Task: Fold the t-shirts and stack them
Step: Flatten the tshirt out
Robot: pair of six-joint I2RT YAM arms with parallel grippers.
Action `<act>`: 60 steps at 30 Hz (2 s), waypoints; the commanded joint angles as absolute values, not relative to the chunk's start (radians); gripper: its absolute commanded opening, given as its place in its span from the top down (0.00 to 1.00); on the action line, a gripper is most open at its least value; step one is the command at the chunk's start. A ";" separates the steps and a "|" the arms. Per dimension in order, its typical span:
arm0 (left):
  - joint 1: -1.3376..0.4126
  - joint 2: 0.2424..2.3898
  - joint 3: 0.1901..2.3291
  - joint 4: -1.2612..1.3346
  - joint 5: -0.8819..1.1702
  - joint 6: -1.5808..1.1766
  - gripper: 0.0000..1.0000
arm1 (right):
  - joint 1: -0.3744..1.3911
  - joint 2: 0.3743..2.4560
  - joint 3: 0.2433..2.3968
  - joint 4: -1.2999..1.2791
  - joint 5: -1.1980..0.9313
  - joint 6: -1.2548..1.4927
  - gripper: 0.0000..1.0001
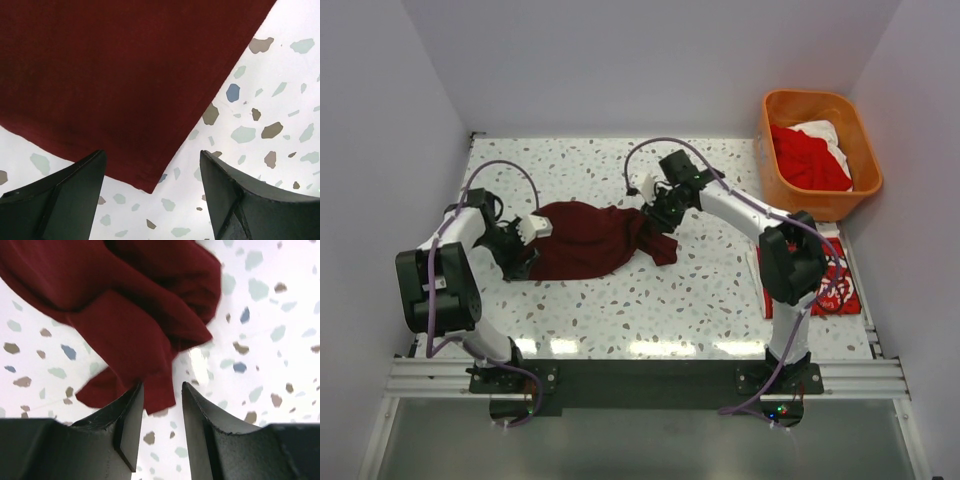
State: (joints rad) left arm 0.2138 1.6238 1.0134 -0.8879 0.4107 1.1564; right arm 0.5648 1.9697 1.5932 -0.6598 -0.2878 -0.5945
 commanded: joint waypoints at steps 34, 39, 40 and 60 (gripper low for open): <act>0.221 1.643 0.890 -0.713 0.281 1.229 0.23 | 0.489 2.014 1.459 -0.615 -0.298 -0.657 1.00; 0.221 1.643 0.887 -0.699 0.281 1.213 0.61 | 0.451 1.950 1.495 -0.634 -0.318 -0.623 1.00; 0.221 1.641 0.896 -0.724 0.297 1.213 0.69 | 0.434 1.928 1.506 -0.634 -0.314 -0.608 1.00; 0.244 1.638 1.692 -0.658 0.557 0.625 1.00 | 0.282 1.847 2.035 -0.387 -0.151 -0.485 1.00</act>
State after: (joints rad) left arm 0.2230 1.6695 1.6196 -0.7708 0.5247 0.8005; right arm 0.3012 1.9083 1.9415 -0.5331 -0.2279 -0.5224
